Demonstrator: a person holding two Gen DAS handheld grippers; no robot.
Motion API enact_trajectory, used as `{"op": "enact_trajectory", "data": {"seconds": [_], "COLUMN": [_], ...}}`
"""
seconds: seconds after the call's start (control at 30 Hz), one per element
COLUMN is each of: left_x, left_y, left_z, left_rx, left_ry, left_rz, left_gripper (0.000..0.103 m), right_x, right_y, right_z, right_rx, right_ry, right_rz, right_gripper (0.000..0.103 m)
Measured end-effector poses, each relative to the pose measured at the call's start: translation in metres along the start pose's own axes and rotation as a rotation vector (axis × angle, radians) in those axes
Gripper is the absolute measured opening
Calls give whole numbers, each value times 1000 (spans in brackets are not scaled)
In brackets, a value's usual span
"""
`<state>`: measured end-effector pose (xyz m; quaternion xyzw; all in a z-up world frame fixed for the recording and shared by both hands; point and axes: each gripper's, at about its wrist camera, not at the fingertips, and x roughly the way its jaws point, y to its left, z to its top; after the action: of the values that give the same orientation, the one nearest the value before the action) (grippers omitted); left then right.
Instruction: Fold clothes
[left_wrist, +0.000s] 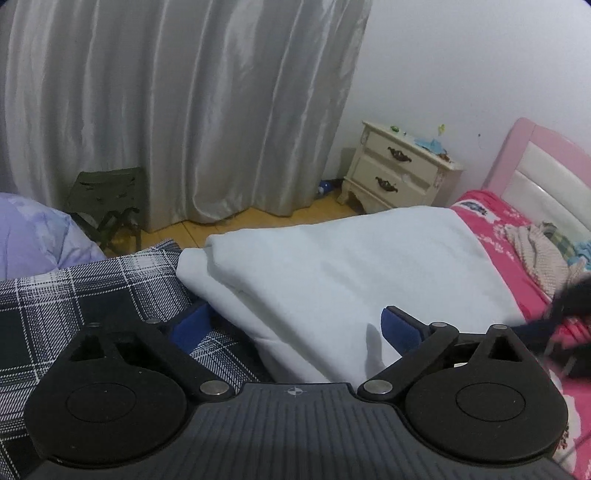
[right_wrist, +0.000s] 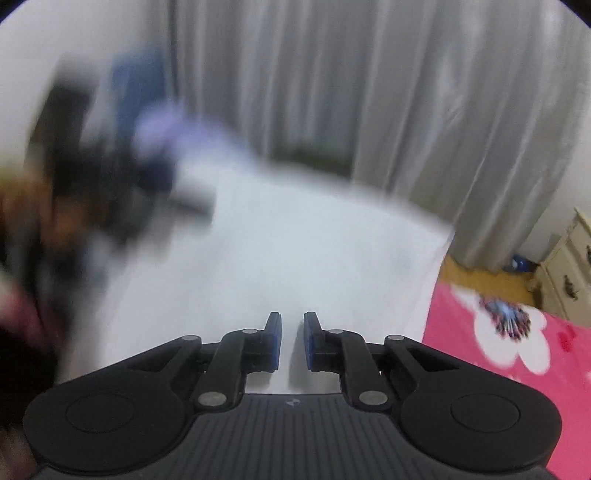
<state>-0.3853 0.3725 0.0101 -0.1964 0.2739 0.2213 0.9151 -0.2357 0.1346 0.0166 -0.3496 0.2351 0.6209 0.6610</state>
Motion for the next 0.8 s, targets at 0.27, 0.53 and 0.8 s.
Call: {"op": "enact_trajectory", "data": {"seconds": [0.27, 0.53, 0.8], "left_x": [-43, -47, -40], "left_y": [-20, -81, -90], "left_z": [-8, -55, -65], "left_rx": [43, 287, 294], "left_ry": [-93, 55, 103], "left_rz": [9, -169, -176], "left_gripper": [100, 100, 100], "right_x": [-60, -27, -63], "right_y": [-6, 4, -20], "right_z": [-12, -77, -102], "right_rx": [161, 243, 471], "right_ry": [33, 98, 50], "right_rz": [-10, -50, -65], "right_gripper": [15, 17, 20]}}
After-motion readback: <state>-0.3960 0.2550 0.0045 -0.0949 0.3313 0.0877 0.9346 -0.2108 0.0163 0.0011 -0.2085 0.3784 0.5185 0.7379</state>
